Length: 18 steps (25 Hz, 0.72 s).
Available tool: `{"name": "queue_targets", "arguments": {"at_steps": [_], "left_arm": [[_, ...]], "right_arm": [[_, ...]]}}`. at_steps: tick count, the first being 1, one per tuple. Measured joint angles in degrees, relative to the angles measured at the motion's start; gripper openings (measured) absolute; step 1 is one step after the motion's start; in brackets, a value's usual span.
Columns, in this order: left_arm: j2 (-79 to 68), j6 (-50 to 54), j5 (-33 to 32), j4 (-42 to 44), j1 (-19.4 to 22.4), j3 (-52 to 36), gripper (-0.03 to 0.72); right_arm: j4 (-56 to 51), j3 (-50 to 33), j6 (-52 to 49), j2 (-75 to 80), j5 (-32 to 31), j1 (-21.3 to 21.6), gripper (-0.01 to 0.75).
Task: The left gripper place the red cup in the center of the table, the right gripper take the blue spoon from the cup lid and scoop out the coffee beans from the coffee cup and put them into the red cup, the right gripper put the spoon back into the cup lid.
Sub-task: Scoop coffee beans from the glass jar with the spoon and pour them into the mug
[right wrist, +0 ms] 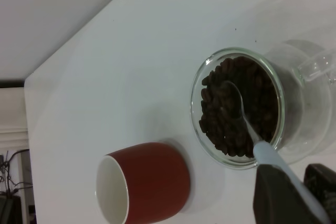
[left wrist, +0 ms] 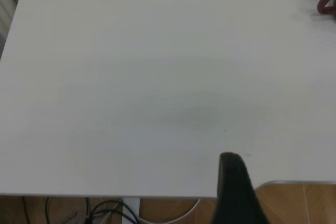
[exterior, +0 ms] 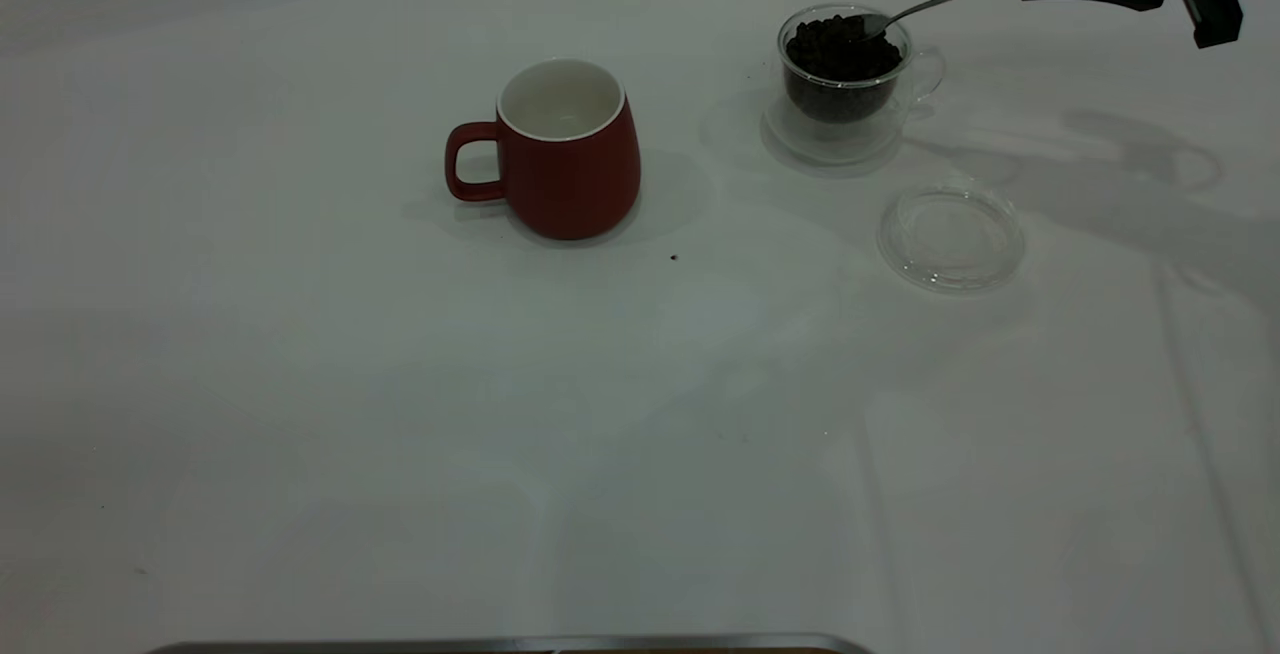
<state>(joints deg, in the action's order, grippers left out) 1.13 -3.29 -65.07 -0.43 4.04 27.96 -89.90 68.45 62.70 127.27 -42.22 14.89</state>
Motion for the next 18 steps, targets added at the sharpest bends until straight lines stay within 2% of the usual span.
{"name": "queue_targets", "arguments": {"at_steps": [12, 18], "left_arm": [[0.0, 0.0, 0.0, 0.0, 0.0, 0.0, 0.535], [0.0, 0.1, 0.0, 0.0, 0.0, 0.0, 0.535]], "right_arm": [[0.8, 0.3, -0.2, 1.5, -1.9, 1.0, 0.114], [-2.9, 0.3, 3.1, 4.5, -6.5, 1.3, 0.114]]}}
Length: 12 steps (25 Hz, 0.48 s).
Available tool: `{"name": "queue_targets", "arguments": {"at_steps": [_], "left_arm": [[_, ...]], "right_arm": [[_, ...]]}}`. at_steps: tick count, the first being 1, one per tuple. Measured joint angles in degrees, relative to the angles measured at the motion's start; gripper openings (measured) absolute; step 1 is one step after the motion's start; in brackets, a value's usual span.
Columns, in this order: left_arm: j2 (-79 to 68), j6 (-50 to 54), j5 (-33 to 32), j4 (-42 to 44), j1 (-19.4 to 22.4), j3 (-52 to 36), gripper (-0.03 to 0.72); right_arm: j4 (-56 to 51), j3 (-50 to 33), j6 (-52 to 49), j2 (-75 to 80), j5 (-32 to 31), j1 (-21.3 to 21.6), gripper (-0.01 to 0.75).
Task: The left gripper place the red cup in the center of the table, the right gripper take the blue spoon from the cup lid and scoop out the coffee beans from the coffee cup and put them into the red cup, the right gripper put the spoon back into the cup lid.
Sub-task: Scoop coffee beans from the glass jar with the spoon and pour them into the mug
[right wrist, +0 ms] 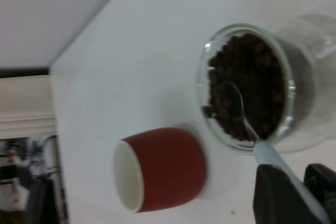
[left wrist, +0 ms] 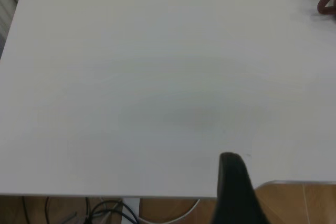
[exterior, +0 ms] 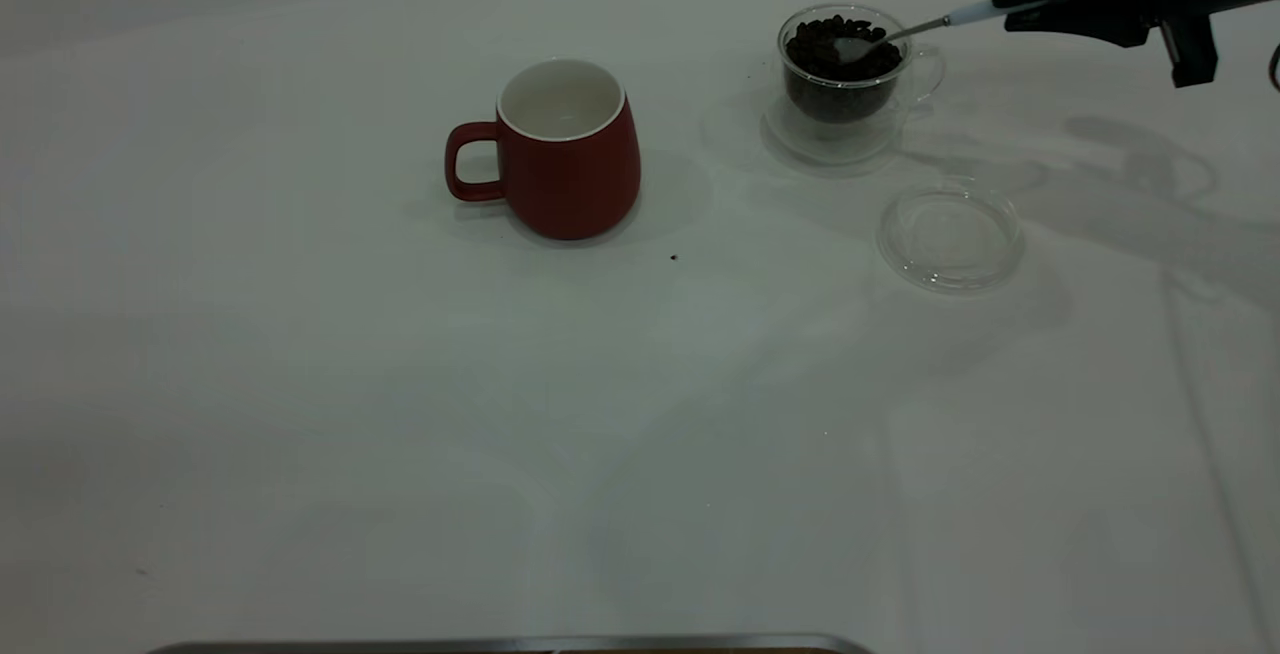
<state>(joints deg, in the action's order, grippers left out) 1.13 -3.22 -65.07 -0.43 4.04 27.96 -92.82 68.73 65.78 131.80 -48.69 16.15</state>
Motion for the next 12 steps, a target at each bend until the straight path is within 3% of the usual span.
{"name": "queue_targets", "arguments": {"at_steps": [12], "left_arm": [[0.0, 0.0, 0.0, 0.0, 0.0, 0.0, 0.535]], "right_arm": [[-1.1, 0.1, 2.0, 0.5, -6.2, 2.2, 0.114]]}}
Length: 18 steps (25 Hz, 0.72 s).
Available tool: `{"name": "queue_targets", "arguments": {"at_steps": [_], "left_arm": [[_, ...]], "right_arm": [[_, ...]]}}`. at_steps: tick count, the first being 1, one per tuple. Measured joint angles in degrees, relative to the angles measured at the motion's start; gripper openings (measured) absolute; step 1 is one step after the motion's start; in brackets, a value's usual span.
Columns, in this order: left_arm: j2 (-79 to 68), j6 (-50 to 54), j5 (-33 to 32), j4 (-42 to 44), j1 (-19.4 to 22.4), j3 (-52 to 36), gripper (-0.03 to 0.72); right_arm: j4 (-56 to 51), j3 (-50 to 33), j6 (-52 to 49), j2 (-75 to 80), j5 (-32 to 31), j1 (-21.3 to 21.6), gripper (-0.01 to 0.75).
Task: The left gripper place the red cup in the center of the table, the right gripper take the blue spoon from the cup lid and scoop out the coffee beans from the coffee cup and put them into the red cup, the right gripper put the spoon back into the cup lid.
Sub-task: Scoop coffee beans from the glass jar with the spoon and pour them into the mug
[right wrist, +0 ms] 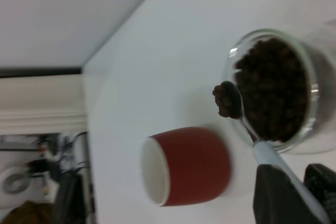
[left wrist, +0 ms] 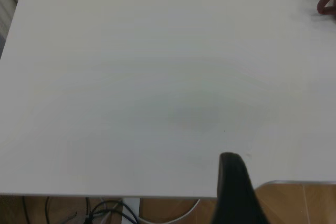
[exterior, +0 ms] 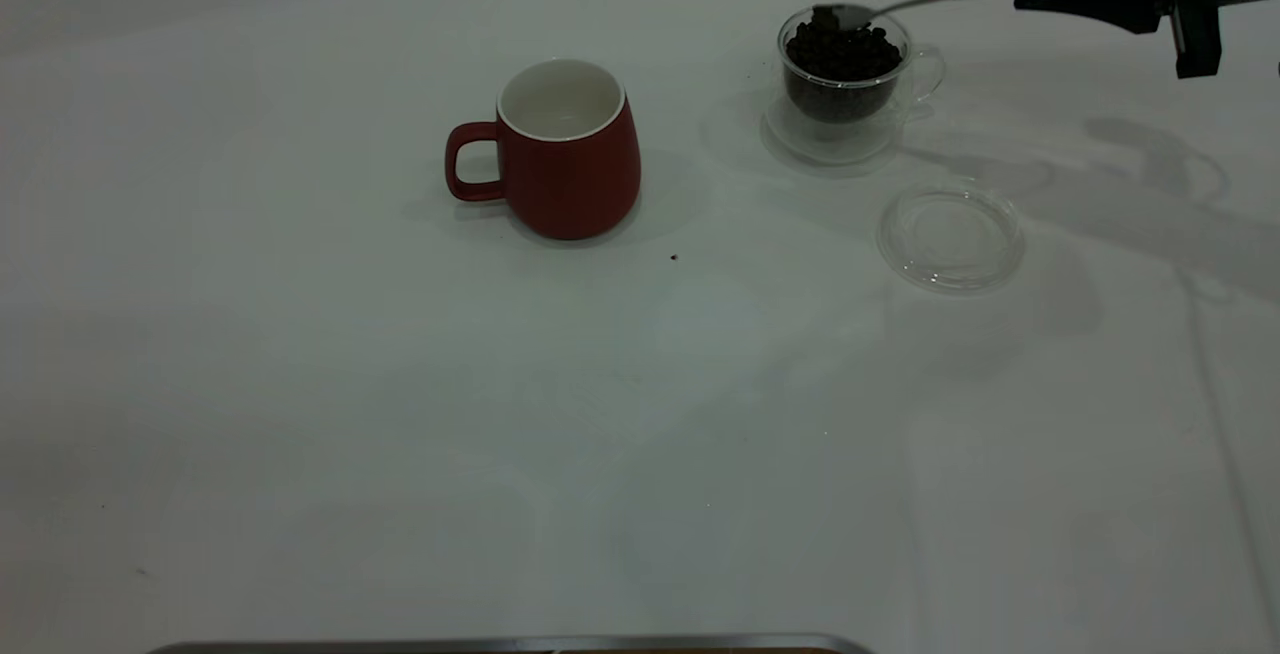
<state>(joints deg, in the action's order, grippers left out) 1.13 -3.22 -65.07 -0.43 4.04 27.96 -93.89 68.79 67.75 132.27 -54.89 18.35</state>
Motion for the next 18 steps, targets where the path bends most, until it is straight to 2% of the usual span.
{"name": "queue_targets", "arguments": {"at_steps": [9, 18], "left_arm": [[0.0, 0.0, 0.0, 0.0, 0.0, 0.0, 0.535], [0.0, -0.1, 0.0, 0.0, 0.0, 0.0, 0.535]], "right_arm": [[-0.3, 0.0, 0.5, 0.0, -7.3, 0.2, 0.114], [-0.9, 0.0, -0.6, 0.0, -7.5, -6.5, 0.114]]}}
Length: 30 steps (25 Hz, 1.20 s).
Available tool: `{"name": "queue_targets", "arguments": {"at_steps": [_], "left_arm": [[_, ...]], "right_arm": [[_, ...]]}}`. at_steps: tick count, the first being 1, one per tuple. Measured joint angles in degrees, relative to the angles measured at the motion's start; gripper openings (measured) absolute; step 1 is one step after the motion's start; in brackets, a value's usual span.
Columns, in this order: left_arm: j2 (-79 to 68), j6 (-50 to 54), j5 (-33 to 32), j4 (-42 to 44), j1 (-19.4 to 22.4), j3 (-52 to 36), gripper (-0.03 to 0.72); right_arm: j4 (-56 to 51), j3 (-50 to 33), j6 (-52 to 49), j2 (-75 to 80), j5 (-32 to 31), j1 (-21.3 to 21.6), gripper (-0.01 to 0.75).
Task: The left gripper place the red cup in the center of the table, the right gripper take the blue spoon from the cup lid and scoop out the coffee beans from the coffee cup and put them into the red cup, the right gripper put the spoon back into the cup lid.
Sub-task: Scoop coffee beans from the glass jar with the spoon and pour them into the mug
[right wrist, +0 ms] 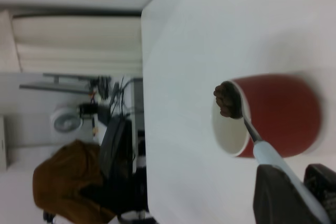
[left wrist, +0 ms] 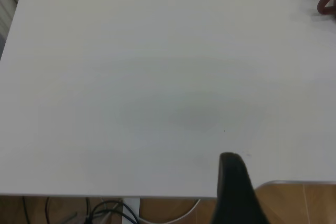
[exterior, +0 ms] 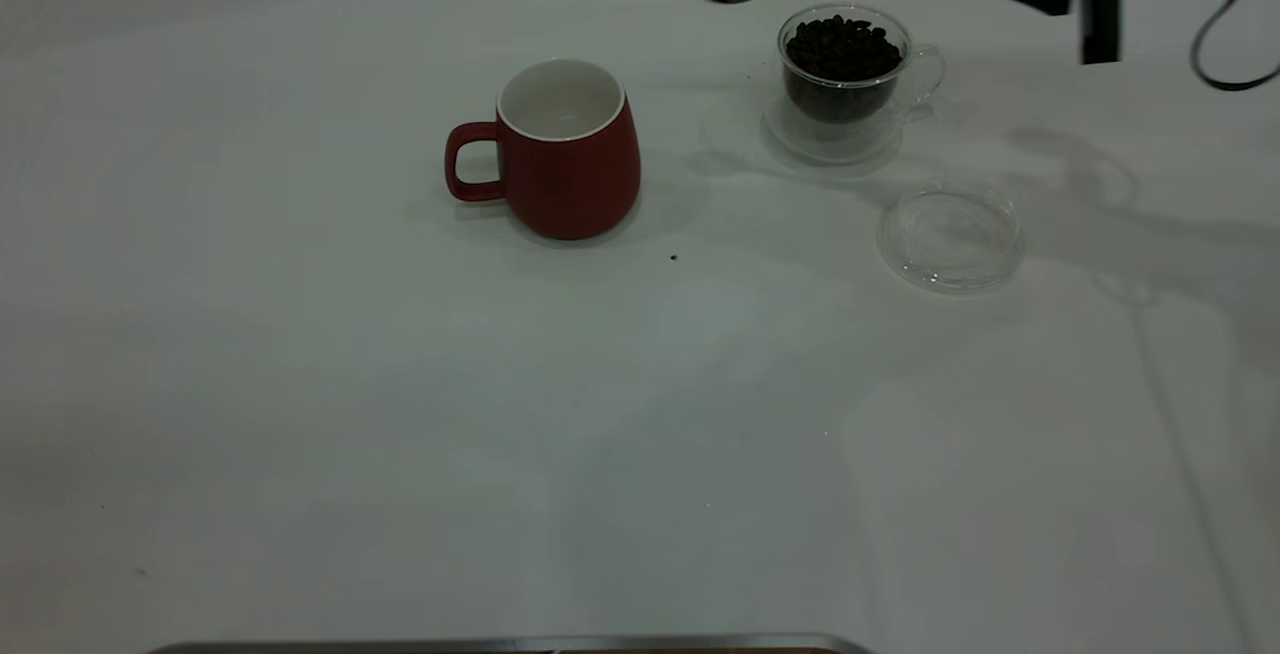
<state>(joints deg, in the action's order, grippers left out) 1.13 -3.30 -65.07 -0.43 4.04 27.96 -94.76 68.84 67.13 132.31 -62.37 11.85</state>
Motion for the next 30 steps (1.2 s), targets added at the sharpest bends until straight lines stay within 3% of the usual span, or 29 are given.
{"name": "queue_targets", "arguments": {"at_steps": [5, 13, 23, 30], "left_arm": [[0.0, 0.0, 0.0, 0.0, 0.0, 0.0, 0.535], [0.0, 0.0, 0.0, 0.0, 0.0, 0.0, 0.535], [0.0, 0.0, 0.0, 0.0, 0.0, 0.0, 0.532], [0.0, 0.0, 0.0, 0.0, 0.0, 0.0, 0.532]], "right_arm": [[-2.0, 0.0, 0.0, 0.0, 0.9, -5.2, 0.114], [-6.2, 0.0, 1.5, 0.0, 8.6, -13.4, 0.114], [-7.1, 0.0, 9.6, 0.0, 15.3, -15.4, 0.114], [-7.1, 0.0, 25.1, 0.0, 15.1, -15.4, 0.114]]}}
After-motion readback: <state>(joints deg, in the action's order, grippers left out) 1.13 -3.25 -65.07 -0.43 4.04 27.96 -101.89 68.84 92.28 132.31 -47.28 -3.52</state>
